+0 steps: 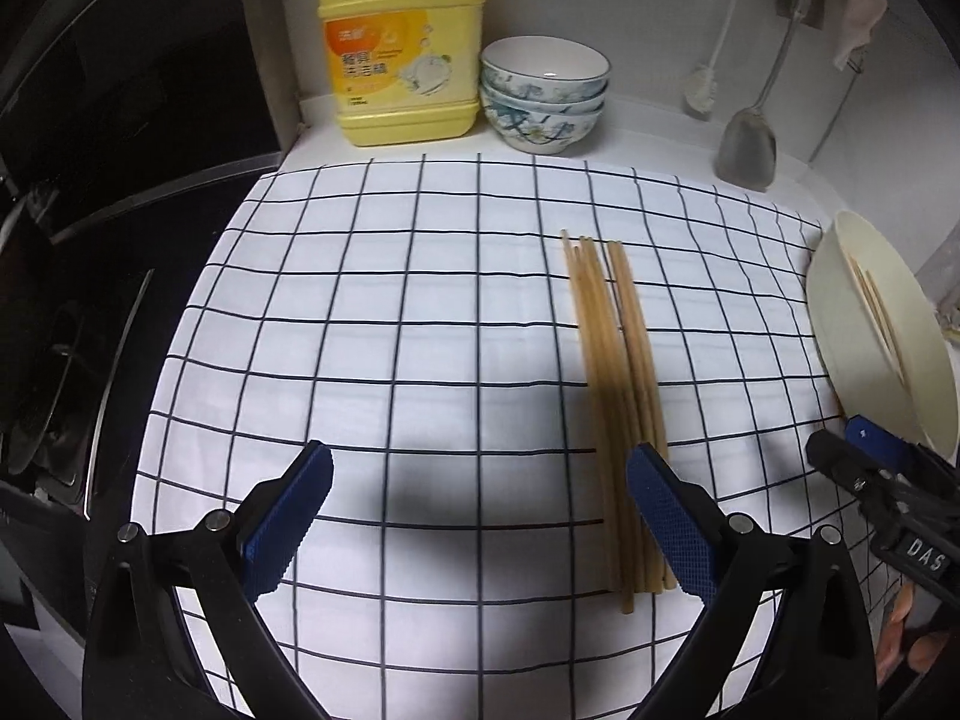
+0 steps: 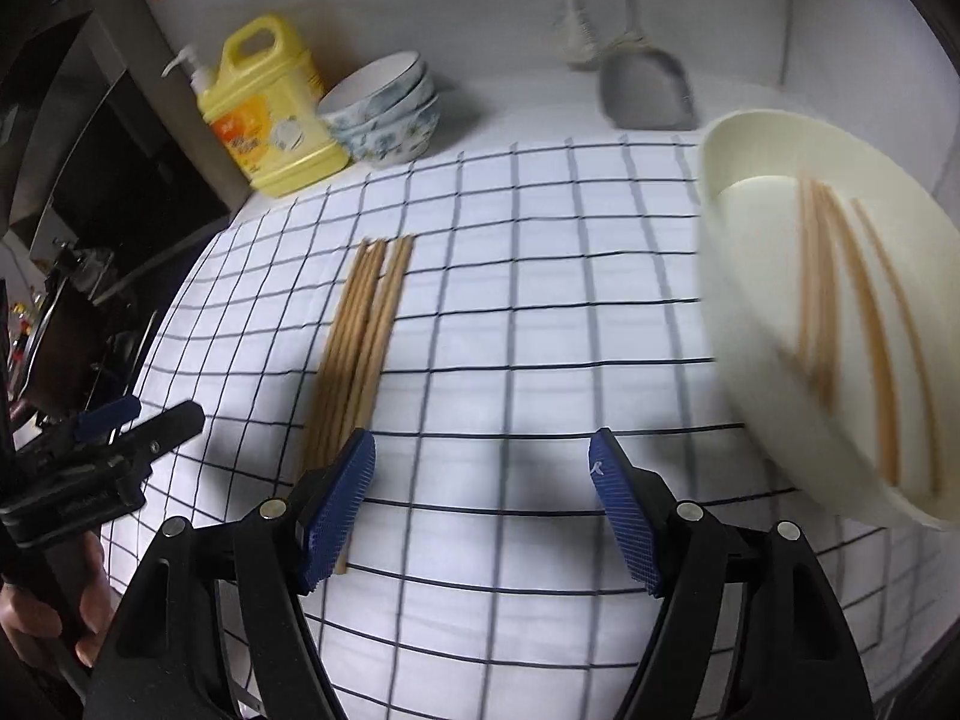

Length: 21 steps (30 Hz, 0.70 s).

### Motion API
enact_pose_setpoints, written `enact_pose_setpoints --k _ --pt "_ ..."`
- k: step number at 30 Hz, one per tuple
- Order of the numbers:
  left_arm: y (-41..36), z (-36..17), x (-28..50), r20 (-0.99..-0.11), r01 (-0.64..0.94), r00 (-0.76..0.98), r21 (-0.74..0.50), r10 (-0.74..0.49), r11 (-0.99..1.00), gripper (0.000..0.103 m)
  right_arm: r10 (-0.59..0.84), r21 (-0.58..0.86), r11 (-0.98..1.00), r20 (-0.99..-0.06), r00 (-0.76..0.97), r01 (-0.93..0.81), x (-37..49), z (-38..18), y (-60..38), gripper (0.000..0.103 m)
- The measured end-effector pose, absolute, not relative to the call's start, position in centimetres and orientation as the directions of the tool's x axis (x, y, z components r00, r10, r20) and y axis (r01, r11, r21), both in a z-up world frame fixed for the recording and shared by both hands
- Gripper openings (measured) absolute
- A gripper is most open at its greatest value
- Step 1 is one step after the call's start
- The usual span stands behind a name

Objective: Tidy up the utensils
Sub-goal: 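Move the right tool back over the remaining chopsticks on the cloth, then lower the right tool and close it on one wooden chopstick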

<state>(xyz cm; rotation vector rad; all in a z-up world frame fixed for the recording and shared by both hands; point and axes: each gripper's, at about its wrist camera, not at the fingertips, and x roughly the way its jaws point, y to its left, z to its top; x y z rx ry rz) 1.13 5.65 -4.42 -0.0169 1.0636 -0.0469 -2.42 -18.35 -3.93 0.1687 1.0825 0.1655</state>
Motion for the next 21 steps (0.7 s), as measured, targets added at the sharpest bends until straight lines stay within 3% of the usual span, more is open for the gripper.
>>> enact_pose_setpoints --k 21 --pt "8.3 -5.7 4.7 -0.880 0.134 0.456 -0.078 -0.131 0.988 0.096 0.092 0.109 0.994 -0.897 0.433 0.014 0.1 -7.2 -12.8 0.071"
